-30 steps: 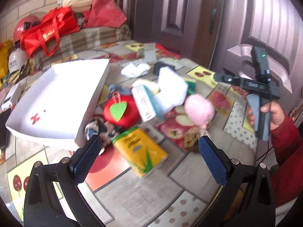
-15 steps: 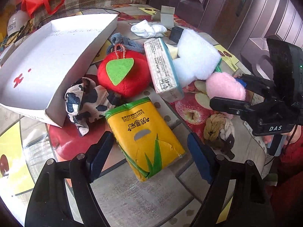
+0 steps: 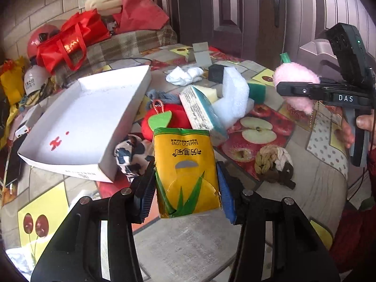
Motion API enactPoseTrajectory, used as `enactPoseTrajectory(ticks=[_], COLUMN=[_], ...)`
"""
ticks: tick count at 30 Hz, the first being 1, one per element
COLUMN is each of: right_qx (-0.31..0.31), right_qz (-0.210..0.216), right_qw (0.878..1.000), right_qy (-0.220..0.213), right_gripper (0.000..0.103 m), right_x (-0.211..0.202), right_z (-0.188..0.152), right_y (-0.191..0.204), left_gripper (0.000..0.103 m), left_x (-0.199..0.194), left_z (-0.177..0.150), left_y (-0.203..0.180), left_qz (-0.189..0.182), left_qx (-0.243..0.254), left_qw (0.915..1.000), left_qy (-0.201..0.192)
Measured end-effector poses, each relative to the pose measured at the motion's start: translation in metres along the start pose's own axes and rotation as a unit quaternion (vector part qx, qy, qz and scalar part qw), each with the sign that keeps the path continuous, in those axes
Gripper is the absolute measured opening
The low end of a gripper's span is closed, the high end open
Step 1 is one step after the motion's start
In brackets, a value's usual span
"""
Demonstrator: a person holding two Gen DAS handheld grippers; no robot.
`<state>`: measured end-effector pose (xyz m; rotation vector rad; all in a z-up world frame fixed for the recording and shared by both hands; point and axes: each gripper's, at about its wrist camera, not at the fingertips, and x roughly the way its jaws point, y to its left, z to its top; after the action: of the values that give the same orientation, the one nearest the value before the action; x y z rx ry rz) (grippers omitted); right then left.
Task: Organize soft objects
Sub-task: 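Carry the yellow pack into the white box and release while the right tool drops the pink ball there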
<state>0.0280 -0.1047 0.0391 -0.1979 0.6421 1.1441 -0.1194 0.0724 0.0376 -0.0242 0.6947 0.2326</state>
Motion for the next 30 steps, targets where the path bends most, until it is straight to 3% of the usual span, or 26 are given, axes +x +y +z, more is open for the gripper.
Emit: enactPoseTrajectory(ticks=[5,10,15,20,25,30], right_qx=[0.001,0.013,0.017,0.005,-0.007,-0.059], right_qz=[-0.031,-0.063,-0.08,-0.061,-0.017,0.015], right_qw=[0.994,0.986,0.984,0.982,0.984,0.984], right_qy=[-0.107,-0.157,-0.159,-0.177,-0.178,-0.17], right_gripper=[0.042,0.042,0.042,0.042,0.042,0.042], right_x=[-0.022,-0.019,-0.008,-0.007,0.004,0.025], right_z=[0.014,0.017,0.013,0.009,0.009,0.015], right_y=[-0.001,-0.005,-0.004,0.015,0.047,0.091], left_gripper=[0.048,0.048,0.048,0.048,0.049,0.049], left_x=[0.006,0.007,0.001,-0.009,-0.023,-0.03], left_z=[0.004,0.006,0.005,0.001,-0.007,-0.015], left_y=[0.025,0.04,0.045,0.053,0.078,0.115], left_qz=[0.056,0.074,0.086,0.12,0.162,0.21], left_qx=[-0.049,-0.083,-0.098,-0.096,-0.121,-0.148], left_qw=[0.9968,0.9927,0.9895,0.9837,0.9713,0.9569], left_qy=[-0.03,-0.047,-0.063,-0.093,-0.125,-0.136])
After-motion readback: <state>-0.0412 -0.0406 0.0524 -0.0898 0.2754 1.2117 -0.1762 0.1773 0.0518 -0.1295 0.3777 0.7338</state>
